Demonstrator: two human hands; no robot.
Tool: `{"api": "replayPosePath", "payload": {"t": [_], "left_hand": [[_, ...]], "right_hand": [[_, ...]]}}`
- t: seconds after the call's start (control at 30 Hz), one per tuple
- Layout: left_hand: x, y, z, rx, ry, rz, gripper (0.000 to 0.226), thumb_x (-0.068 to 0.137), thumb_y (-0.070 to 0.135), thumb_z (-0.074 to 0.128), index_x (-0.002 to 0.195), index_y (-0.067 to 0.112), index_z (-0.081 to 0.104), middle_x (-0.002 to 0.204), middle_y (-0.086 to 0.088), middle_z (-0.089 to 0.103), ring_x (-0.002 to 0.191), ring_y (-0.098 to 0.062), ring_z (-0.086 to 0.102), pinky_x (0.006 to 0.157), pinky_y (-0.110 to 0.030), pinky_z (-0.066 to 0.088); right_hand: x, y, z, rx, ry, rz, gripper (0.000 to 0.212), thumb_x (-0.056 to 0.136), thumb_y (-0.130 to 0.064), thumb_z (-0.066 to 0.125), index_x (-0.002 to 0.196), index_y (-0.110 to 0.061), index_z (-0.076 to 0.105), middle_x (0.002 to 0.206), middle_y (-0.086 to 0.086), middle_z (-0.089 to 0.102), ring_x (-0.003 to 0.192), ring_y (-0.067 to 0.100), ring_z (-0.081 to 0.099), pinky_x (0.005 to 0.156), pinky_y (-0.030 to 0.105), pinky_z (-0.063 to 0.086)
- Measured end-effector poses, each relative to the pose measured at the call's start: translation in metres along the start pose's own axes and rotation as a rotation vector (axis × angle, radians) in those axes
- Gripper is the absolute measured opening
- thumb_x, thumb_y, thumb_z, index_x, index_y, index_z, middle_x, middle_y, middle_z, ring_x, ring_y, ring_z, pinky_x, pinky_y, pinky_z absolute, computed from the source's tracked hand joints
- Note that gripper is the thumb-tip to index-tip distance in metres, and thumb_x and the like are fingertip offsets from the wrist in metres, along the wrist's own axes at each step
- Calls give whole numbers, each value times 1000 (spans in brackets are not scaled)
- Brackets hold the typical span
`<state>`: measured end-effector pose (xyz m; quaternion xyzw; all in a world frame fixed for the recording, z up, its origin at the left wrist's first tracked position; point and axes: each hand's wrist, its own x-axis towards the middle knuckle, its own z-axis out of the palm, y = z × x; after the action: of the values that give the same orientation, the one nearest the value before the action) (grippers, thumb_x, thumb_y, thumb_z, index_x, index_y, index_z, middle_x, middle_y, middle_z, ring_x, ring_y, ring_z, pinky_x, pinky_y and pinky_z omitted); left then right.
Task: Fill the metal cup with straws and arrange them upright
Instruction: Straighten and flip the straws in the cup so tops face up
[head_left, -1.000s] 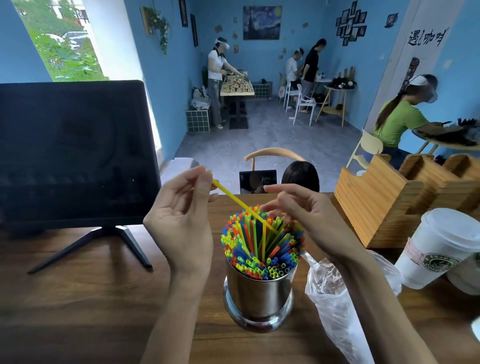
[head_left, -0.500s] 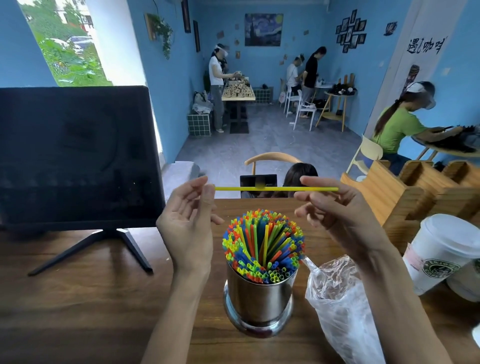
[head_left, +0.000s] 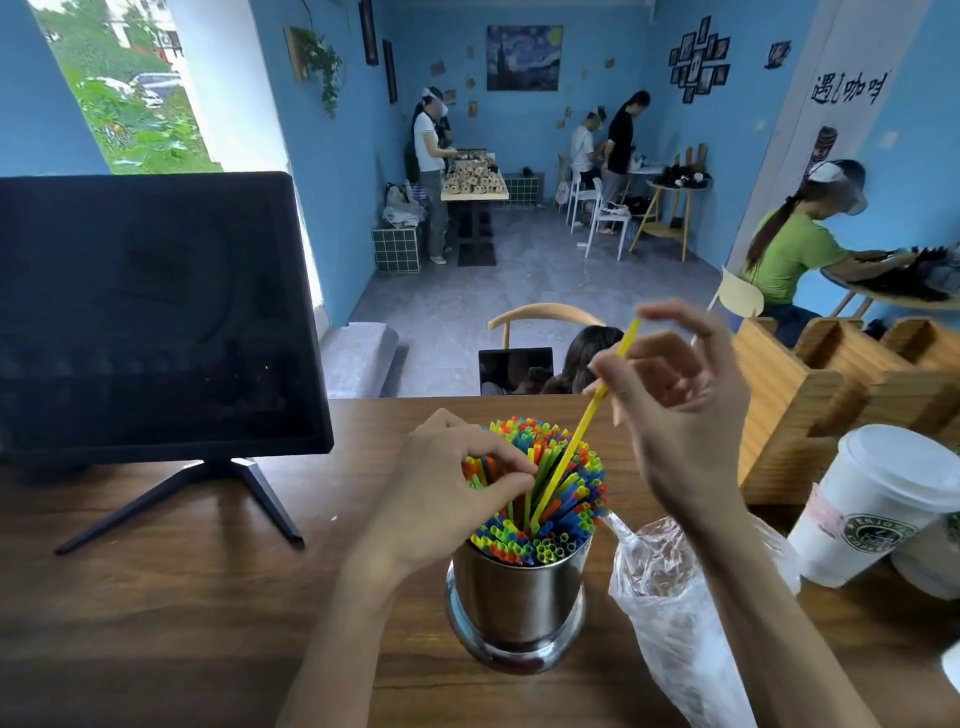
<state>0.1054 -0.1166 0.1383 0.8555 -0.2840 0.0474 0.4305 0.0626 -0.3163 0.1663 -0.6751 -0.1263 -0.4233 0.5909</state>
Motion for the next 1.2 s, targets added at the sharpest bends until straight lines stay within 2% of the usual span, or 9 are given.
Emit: {"api": "replayPosePath", "payload": {"t": [0.13, 0.23, 0.37, 0.5, 0.6, 0.77, 0.87, 1.0, 1.2], "left_hand": [[4, 0, 3, 8, 129, 60, 12, 86, 34, 77, 91, 45, 74, 93, 26, 67, 98, -4, 57, 84, -35, 50], [10, 1, 9, 42, 147, 108, 16, 87, 33, 78, 98, 44, 73, 90, 22, 68, 95, -7, 59, 84, -32, 50], [14, 1, 13, 149, 70, 109, 22, 89, 32, 72, 106, 45, 72, 97, 25, 61, 102, 0, 51, 88, -15, 38], [15, -2, 12, 162, 53, 98, 18, 91, 32, 72, 103, 45, 74, 96, 23, 59, 102, -2, 50, 87, -15, 37], [15, -2, 12, 165, 64, 104, 17, 91, 31, 72, 102, 45, 75, 96, 22, 60, 101, -3, 52, 86, -17, 39], [14, -3, 12, 150, 80, 95, 17, 91, 32, 71, 101, 47, 73, 97, 22, 61, 102, -2, 52, 84, -19, 40], [13, -3, 12, 144, 87, 84, 16, 92, 33, 71, 100, 46, 74, 97, 22, 62, 102, -3, 52, 85, -21, 43], [13, -4, 13, 152, 85, 82, 15, 91, 34, 72, 101, 44, 74, 99, 21, 63, 102, -4, 53, 86, -24, 45], [13, -6, 13, 126, 102, 84, 14, 92, 34, 70, 101, 45, 74, 100, 23, 63, 103, -2, 54, 87, -23, 47]], "right_hand": [[-23, 16, 5, -236, -221, -31, 14, 86, -28, 78, 97, -20, 72, 87, -10, 71, 80, 15, 70, 67, 35, 56], [-36, 32, 1, -287, -337, 50, 28, 93, -42, 66, 83, -21, 81, 93, -12, 72, 94, 15, 68, 78, 32, 54], [-37, 37, -3, -190, -267, 224, 39, 98, -44, 55, 82, -22, 82, 97, -9, 73, 103, 17, 66, 88, 35, 52], [-27, 37, -9, -406, -282, 224, 7, 92, -31, 70, 89, -29, 76, 95, -12, 69, 99, 11, 64, 84, 21, 48], [-25, 36, -10, -526, -389, 250, 2, 86, -31, 75, 86, -34, 75, 96, -17, 66, 97, 3, 62, 80, 14, 46], [-20, 28, -10, -513, -432, 252, 14, 84, -46, 73, 90, -34, 76, 99, -19, 65, 98, 3, 63, 82, 27, 54], [-19, 27, -9, -617, -501, 215, 21, 79, -54, 71, 90, -36, 71, 101, -22, 61, 97, 2, 61, 81, 27, 54], [-17, 28, -7, -654, -449, 214, 8, 78, -30, 83, 83, -30, 76, 95, -22, 65, 93, -1, 63, 79, 27, 56], [-17, 26, -3, -611, -380, 257, 6, 78, -28, 86, 80, -30, 81, 98, -22, 71, 96, -1, 65, 81, 27, 57]]}}
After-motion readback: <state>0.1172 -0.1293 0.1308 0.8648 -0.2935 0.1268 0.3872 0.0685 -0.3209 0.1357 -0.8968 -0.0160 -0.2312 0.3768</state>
